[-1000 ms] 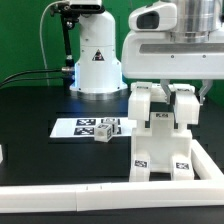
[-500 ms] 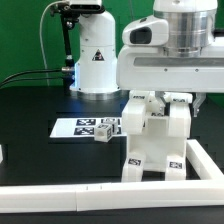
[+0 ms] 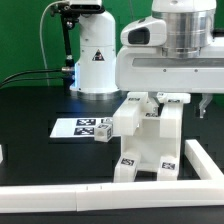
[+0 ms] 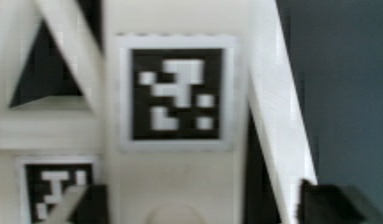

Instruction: Assemble chair

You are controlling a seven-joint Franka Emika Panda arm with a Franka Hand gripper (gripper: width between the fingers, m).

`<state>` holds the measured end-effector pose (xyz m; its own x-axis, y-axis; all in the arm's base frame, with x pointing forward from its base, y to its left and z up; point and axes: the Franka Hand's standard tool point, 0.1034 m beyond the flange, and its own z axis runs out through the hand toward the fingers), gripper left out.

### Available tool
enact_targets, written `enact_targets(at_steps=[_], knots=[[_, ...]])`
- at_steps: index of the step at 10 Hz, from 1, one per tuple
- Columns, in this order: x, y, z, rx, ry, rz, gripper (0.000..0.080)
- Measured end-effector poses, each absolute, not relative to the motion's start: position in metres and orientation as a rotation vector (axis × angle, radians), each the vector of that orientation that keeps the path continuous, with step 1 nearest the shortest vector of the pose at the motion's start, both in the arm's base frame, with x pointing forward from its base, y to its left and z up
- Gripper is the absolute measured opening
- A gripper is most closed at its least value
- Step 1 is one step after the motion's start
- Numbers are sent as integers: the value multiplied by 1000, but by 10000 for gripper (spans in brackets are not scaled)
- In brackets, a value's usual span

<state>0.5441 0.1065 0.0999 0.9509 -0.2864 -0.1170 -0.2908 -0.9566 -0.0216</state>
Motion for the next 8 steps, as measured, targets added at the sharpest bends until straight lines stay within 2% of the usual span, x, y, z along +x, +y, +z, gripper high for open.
enact_targets(at_steps=[1, 6, 7, 8], knots=[[544, 107, 100, -3065, 453, 174, 618], [544, 106, 100, -3066, 453, 174, 649], [544, 105, 105, -3064, 451, 179, 649], [544, 103, 118, -3057, 451, 192, 649]])
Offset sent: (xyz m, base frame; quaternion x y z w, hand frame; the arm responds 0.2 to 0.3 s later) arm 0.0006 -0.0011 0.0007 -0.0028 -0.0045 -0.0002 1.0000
